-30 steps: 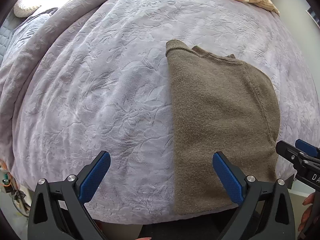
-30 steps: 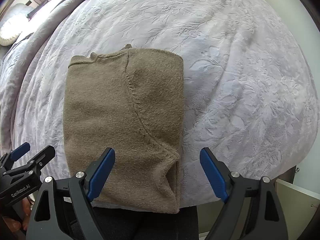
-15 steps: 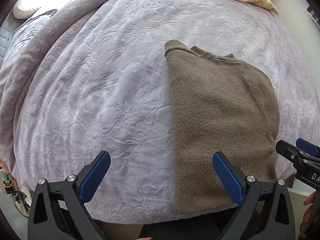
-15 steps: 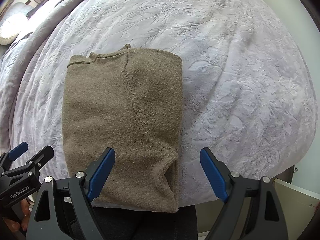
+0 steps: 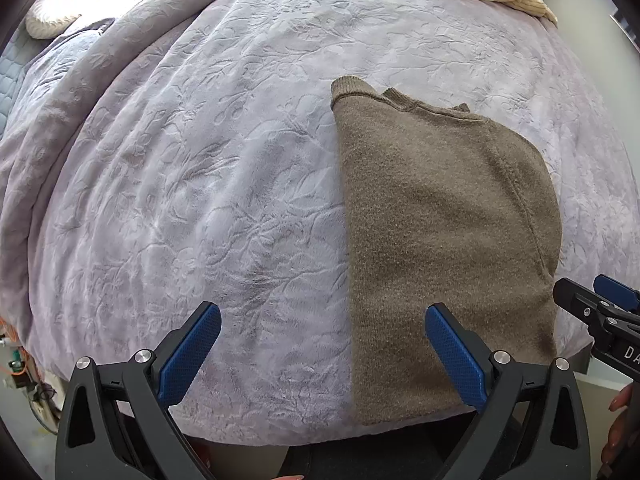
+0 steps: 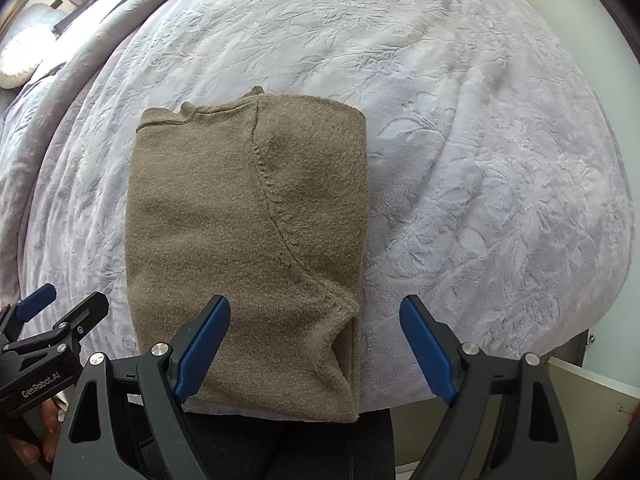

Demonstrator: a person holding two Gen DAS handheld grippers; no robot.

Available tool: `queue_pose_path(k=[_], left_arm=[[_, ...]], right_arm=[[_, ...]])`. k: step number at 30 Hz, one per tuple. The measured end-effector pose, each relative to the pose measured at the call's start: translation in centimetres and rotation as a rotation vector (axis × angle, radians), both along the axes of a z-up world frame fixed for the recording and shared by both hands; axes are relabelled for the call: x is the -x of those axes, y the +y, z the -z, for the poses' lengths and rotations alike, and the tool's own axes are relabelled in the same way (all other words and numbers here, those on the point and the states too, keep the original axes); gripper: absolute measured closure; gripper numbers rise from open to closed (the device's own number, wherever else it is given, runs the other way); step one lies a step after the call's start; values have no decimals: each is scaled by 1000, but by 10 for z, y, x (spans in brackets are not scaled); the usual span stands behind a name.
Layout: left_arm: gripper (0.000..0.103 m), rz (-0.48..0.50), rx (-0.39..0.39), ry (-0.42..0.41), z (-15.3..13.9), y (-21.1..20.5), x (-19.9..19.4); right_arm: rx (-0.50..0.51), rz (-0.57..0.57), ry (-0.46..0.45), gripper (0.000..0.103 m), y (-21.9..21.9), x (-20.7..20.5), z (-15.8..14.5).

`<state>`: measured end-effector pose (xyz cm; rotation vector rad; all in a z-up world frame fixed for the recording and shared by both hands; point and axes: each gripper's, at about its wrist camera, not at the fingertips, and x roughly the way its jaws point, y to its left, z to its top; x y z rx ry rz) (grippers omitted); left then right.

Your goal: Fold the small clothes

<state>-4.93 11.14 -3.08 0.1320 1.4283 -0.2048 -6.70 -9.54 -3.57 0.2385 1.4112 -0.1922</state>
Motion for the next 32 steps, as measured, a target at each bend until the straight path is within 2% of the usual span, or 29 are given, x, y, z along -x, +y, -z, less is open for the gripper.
queue_pose_path(k=[15,26,32], left_arm=[[1,-2,-22,-6,1,-1,2],[1,-31,8,-15,2,4,-1],[1,-1,-1,-29,0,1,1]], right_arm=[[4,0,-1,14,0,2,1],[11,-18,4,14,6,0,2],[12,-16,8,14,7,0,2]])
